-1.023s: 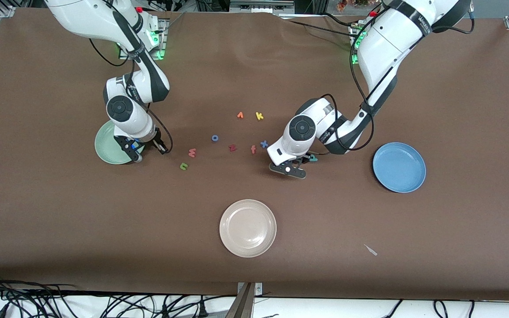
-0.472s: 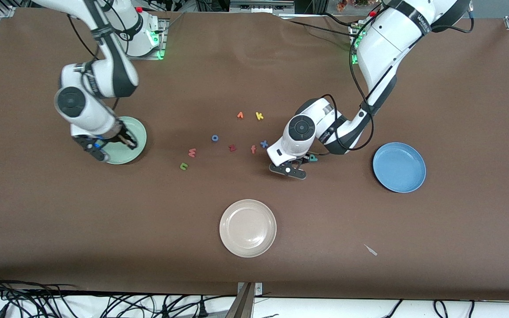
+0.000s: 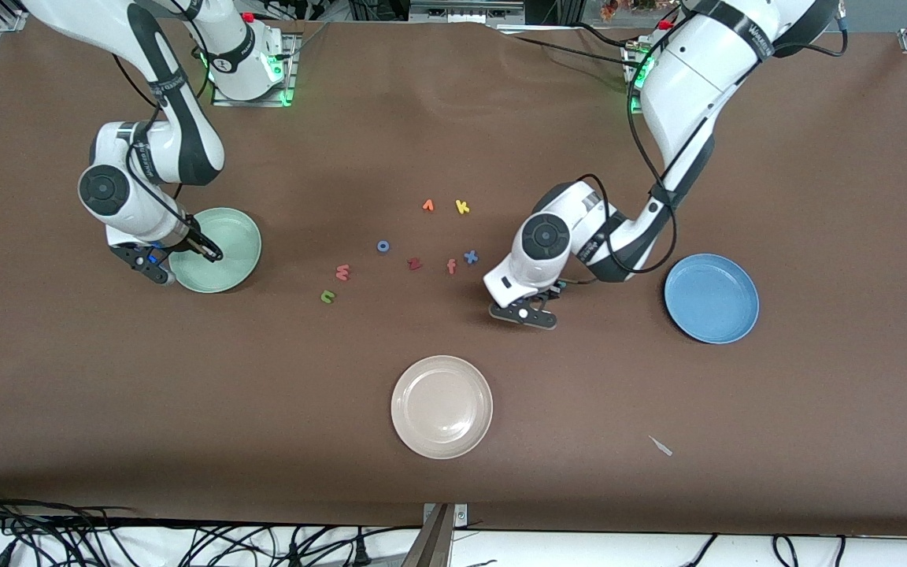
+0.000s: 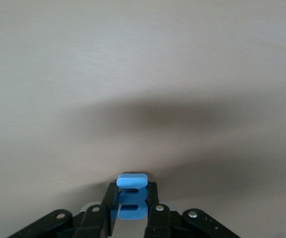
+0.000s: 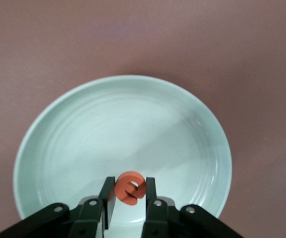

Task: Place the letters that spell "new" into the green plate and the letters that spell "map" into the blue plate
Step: 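Drop the e on green plate while the left gripper drops E on blue plate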

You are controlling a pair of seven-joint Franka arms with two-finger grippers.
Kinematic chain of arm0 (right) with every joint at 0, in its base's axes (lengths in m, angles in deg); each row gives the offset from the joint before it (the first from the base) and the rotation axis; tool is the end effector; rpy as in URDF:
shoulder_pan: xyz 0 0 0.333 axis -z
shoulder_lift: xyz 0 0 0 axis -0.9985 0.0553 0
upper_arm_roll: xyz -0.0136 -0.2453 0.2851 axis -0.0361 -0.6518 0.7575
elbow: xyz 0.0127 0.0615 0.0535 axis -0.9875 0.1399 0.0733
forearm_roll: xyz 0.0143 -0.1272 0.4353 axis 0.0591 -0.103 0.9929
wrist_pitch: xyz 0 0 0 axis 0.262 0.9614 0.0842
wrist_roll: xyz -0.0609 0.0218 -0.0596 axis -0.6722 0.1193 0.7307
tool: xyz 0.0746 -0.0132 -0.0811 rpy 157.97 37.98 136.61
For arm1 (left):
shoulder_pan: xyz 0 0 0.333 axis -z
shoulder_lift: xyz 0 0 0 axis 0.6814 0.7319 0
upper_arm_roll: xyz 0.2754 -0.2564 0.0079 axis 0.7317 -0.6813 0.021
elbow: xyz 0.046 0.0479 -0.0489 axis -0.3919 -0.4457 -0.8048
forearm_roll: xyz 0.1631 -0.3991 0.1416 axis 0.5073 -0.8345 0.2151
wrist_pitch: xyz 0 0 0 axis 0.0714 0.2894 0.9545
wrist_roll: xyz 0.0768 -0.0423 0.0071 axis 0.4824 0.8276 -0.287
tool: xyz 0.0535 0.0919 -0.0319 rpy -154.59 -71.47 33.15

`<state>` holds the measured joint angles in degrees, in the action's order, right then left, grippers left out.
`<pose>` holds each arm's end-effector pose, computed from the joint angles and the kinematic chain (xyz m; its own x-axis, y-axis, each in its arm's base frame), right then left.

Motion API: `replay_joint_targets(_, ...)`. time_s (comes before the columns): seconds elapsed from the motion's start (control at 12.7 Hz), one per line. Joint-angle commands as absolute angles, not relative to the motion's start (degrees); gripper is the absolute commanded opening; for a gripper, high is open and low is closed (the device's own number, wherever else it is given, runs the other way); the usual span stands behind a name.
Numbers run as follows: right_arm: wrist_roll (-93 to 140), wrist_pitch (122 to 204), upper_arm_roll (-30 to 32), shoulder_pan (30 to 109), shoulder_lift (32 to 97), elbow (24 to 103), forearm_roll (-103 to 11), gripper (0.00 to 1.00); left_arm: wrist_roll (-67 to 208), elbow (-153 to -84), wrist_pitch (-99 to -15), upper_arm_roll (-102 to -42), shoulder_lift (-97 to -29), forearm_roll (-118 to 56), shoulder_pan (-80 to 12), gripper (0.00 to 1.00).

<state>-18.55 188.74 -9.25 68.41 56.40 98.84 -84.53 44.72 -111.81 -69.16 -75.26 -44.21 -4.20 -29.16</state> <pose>0.5485 0.0225 0.2124 0.8338 -0.5486 -0.0615 -0.5354 -0.8307 0.1525 0.6498 -0.4040 0.1807 0.9810 -0.1742 -0.0851 -0.1759 -0.9843 -0.0132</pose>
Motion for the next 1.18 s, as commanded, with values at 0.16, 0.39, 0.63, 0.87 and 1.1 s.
replay_joint_targets(0.16,-17.6,185.7,-7.5,67.5,55.4,95.3,-84.4,1.0,50.6,-111.3,-58.0,-82.1,-49.5,-4.1,-40.1,0.11)
replay_joint_targets(0.39,-17.1,168.5,-4.5,66.4,57.8,82.7,-84.4,1.0,59.5,-111.8,-50.6,-88.0,-51.2,-4.2,-50.0,0.11)
replay_joint_targets(0.63,-15.9,166.4,2.4,66.4,61.1,76.7,-82.4,1.0,70.9,-112.2,-44.8,-88.1,-52.5,-3.9,-55.5,0.11)
replay_joint_targets(0.87,-16.7,182.8,9.4,65.7,67.3,76.2,-78.6,1.0,80.5,-113.7,-41.4,-87.7,-53.2,-2.5,-60.1,0.11)
replay_joint_targets(1.1,-21.0,192.2,9.5,61.3,71.8,76.4,-78.6,0.91,86.6,-115.0,-39.9,-87.5,-52.5,2.9,-63.8,0.11)
